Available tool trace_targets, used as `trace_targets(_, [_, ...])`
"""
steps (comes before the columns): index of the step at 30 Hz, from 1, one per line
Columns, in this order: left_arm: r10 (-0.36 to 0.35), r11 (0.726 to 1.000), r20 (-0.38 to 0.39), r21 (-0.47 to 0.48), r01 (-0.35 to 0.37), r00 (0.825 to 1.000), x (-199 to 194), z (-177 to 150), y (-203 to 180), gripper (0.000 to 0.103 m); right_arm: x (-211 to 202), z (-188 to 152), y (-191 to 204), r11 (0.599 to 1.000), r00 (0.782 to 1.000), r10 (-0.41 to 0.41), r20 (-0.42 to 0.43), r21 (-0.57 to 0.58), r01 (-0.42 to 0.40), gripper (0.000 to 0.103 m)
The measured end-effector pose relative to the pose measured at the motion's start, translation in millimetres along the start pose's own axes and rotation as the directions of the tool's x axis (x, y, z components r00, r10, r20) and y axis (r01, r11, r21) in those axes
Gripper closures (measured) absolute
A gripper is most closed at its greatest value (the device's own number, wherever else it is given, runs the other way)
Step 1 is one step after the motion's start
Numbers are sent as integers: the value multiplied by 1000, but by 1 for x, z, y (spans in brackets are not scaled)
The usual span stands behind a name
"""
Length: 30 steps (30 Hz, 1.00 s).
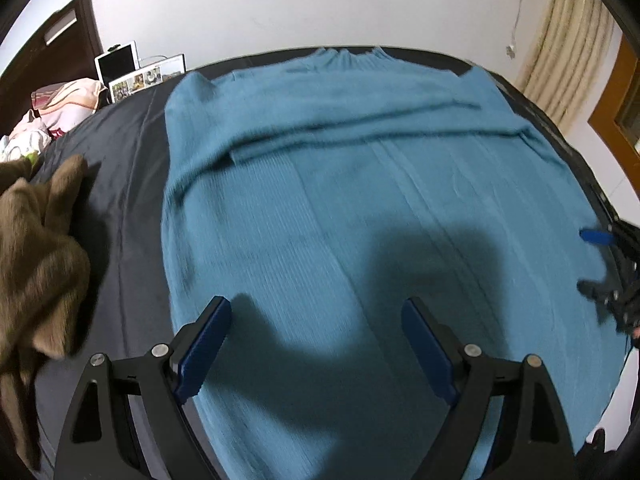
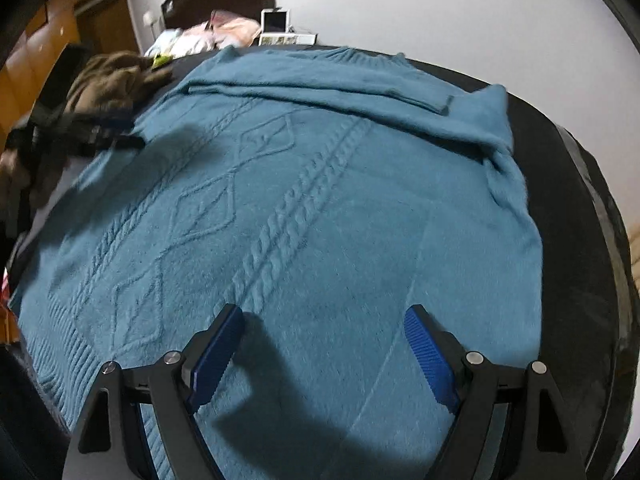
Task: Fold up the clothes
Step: 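Grasp the ribbed hem with the left tool and lift it toward the collar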
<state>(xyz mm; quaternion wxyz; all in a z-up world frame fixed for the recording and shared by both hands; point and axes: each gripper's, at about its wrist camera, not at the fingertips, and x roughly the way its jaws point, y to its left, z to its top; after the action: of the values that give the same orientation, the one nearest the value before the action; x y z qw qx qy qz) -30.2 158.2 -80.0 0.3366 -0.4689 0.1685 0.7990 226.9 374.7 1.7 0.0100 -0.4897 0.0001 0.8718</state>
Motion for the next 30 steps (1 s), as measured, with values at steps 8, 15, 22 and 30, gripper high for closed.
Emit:
trace_targets(8, [-69, 992, -12, 107, 70, 998, -29, -50, -39, 13, -19, -30, 2, 1000, 1000, -25, 7, 3, 25, 18])
trace_targets(15, [-65, 969, -17, 237, 67, 998, -59, -92, -61, 13, -30, -50, 4, 999, 998, -43, 37, 30, 42, 17])
trace_targets(22, [-32, 983, -20, 179, 35, 999, -86, -133, -44, 13, -31, -54, 5, 997, 996, -59, 63, 53, 56, 16])
trace_targets(30, [-53, 996, -34, 75, 55, 998, -92, -152, -27, 13, -32, -57, 7, 995, 993, -74, 90, 69, 67, 15])
